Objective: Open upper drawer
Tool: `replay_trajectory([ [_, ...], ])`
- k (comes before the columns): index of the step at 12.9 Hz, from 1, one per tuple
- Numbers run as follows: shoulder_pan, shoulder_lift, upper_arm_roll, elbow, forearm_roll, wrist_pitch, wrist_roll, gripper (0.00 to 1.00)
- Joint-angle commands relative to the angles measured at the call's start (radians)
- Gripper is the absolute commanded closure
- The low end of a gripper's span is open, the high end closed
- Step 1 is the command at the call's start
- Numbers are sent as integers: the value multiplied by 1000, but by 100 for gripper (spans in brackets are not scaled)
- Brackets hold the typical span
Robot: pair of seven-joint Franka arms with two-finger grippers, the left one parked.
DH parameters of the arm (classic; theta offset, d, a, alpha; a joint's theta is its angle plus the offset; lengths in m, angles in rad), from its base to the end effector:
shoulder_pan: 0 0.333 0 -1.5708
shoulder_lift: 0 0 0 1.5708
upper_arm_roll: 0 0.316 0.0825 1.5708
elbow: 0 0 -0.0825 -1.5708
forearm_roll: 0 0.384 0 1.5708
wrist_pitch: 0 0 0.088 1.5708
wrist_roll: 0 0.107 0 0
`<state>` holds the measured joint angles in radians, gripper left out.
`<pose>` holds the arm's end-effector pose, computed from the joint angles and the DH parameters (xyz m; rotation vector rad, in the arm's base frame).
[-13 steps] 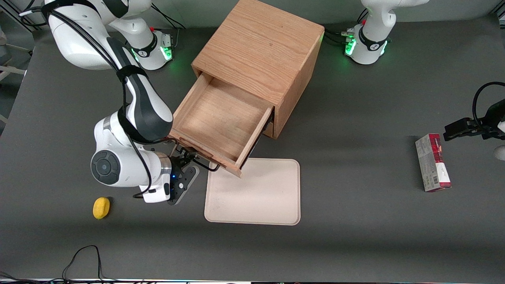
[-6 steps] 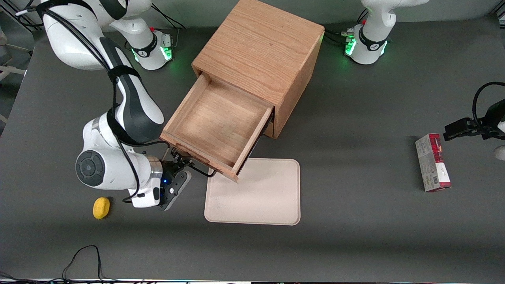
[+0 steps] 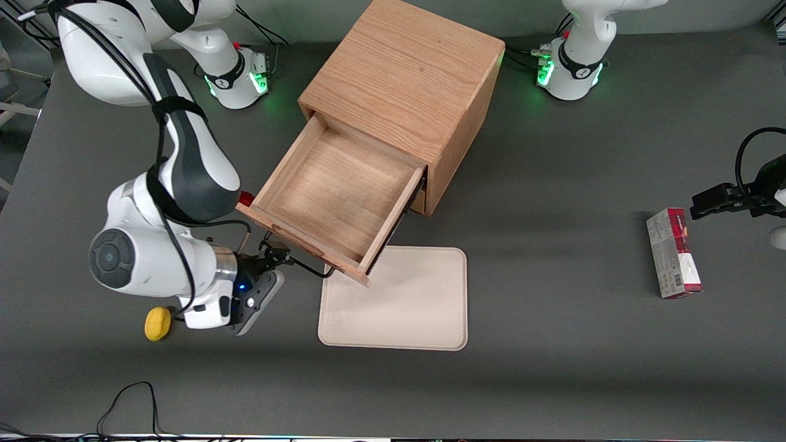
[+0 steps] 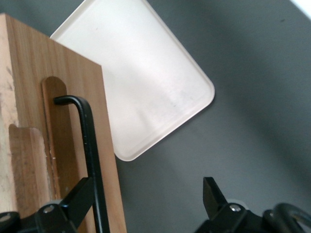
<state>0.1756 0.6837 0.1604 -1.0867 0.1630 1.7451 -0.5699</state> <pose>0.7065 0.2241 0.4282 -2.6288 -1.1759 -0.0215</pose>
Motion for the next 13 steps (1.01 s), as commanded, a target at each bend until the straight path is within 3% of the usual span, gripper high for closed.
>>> replay_trajectory([
  [1,-48,-36,4,22,-3,-38,-22,0],
  [4,-64,-181,-27,-71,-16,-148,-7,0],
  [7,-53,-448,-133,-446,-17,-20,94,0],
  [9,-53,-565,-183,-609,-25,-6,338,1],
  [11,-51,-608,-188,-599,-146,-32,395,0],
  [13,-51,-657,-190,-627,-157,-50,403,0],
])
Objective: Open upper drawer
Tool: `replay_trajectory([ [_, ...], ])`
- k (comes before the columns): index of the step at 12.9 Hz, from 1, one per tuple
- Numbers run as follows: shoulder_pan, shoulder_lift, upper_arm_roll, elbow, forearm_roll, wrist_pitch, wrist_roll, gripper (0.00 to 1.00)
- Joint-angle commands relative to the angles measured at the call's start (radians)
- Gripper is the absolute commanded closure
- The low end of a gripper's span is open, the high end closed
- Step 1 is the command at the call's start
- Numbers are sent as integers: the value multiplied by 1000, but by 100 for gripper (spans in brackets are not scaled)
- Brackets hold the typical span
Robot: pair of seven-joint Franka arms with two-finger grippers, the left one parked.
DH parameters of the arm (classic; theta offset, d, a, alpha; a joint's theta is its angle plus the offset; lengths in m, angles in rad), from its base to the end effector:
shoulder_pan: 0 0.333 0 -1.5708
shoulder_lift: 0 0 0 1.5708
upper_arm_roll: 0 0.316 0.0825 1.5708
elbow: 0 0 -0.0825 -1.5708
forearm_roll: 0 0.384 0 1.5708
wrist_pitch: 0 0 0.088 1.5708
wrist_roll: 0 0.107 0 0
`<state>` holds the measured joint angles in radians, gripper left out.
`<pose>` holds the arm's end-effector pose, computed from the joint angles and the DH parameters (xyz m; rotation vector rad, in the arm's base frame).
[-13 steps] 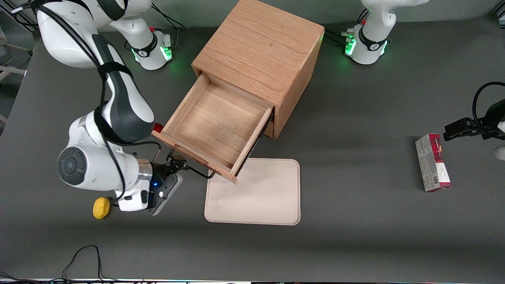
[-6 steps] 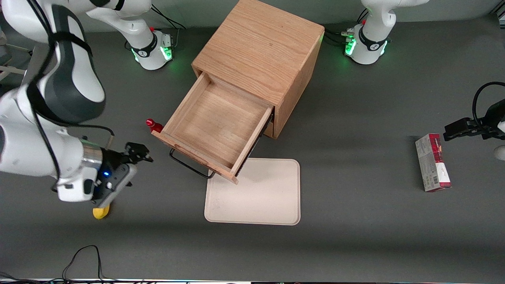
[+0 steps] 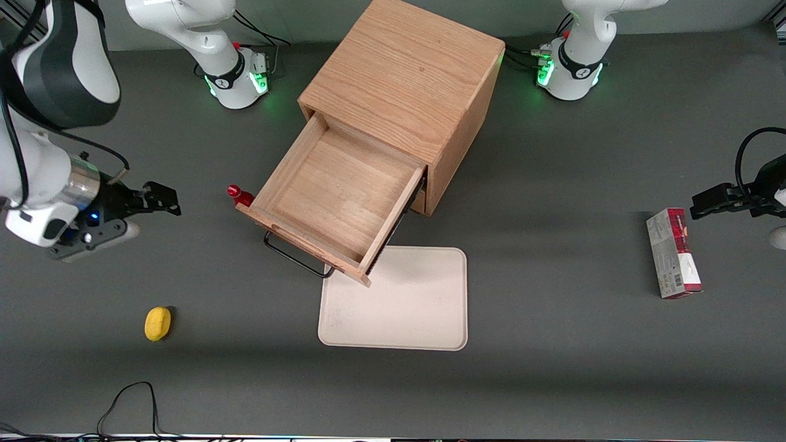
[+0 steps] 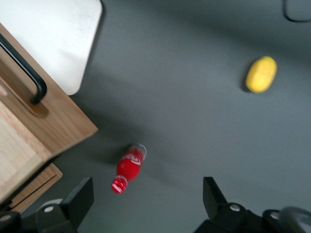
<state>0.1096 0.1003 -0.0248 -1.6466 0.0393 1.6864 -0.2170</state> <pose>0.5851 0.0541 0.5411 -3.0661 -0.4573 0.0898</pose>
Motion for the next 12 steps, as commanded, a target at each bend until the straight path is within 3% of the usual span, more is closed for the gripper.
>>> replay_trajectory([
  [1,13,-99,-6,-71,-33,6,73,0],
  [6,2,-130,-46,-39,8,-140,74,0],
  [12,50,-128,-90,-26,1,-149,71,0],
])
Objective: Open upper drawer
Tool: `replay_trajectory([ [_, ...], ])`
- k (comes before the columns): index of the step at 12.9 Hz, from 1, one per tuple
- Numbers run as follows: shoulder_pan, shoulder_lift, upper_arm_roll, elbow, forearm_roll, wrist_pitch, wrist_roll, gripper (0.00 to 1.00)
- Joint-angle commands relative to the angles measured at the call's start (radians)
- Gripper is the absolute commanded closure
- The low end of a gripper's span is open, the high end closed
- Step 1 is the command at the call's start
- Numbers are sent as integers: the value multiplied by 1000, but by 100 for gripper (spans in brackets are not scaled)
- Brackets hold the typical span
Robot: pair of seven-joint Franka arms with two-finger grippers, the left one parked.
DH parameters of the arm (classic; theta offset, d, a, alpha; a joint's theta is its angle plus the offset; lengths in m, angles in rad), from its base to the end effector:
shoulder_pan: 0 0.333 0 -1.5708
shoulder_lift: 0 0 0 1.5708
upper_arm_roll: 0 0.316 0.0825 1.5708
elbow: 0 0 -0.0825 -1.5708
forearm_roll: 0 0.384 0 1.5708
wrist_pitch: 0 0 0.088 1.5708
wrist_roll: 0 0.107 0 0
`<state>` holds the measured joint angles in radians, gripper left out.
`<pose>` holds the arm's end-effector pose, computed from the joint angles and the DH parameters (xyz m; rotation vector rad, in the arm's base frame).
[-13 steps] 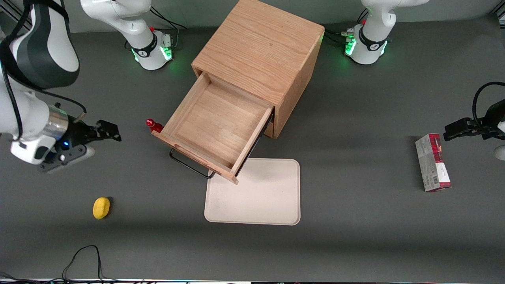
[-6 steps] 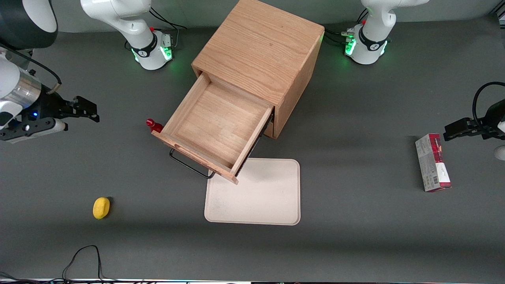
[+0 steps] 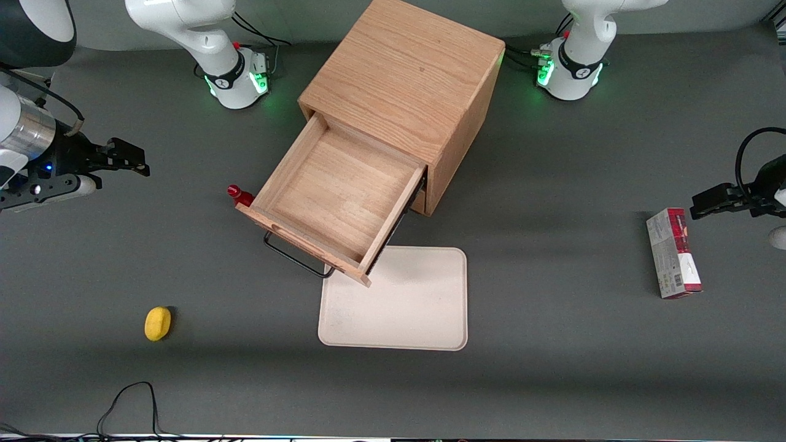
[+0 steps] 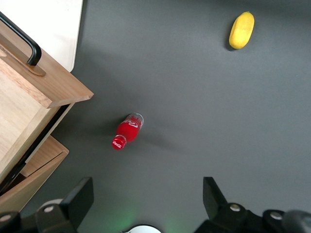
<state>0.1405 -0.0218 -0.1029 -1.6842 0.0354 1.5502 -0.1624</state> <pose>0.5405 0.0236 0.5816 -3.0771 -0.3070 0.1699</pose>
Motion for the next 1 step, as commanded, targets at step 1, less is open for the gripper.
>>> replay_trajectory([
  [1,11,-6,-8,17,9,-13,17,0],
])
